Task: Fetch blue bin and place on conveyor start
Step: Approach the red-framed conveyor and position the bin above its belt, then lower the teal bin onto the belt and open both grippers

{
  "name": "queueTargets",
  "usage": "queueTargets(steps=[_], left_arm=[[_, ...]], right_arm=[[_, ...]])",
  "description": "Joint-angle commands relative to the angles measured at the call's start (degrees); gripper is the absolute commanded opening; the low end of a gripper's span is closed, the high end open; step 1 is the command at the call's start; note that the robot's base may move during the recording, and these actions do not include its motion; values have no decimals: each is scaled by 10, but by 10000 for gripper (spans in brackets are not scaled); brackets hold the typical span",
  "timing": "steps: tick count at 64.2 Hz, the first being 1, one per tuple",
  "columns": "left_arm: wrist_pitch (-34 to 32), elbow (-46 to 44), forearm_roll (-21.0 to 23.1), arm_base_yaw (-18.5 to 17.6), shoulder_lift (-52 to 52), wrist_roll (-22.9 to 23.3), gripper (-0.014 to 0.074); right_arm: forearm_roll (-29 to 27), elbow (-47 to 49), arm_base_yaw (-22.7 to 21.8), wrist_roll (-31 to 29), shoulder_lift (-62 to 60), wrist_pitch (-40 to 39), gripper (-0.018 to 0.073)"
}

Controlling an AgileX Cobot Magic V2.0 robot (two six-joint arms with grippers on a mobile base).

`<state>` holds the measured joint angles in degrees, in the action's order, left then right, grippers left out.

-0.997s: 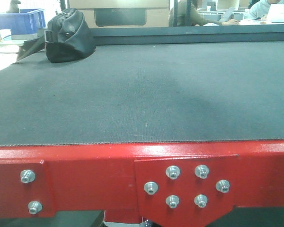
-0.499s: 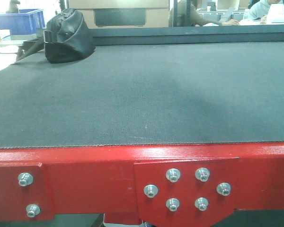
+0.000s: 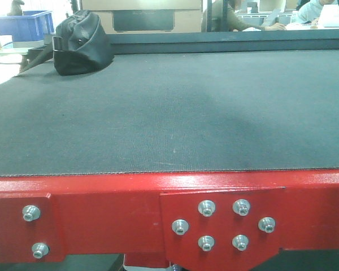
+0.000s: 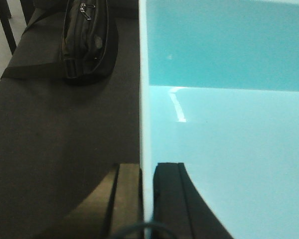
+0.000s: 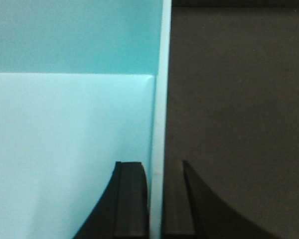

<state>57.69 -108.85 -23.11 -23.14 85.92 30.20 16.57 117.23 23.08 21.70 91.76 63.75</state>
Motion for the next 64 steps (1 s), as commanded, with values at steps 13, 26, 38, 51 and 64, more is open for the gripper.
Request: queueTargets(steps=[13,26,38,51,64], left_arm=[[-18,-6,-14,1,-9,0,-111],[-5,-6,-7,1,18,6,-111],[-36,31,-31,1,47,49,-111],[-117,133,-31,1,54,54,-111],[-245,267,-31,2,55,80,-111]], right_arm=[[15,7,0,-8,-11,-15,-160],[39,3,0,51,10,-8,-160],[42,-73,0,65,20,-68,-160],[42,-209,0,96,22,-199,-160],[42,-318,0,128,43,-313,-160]])
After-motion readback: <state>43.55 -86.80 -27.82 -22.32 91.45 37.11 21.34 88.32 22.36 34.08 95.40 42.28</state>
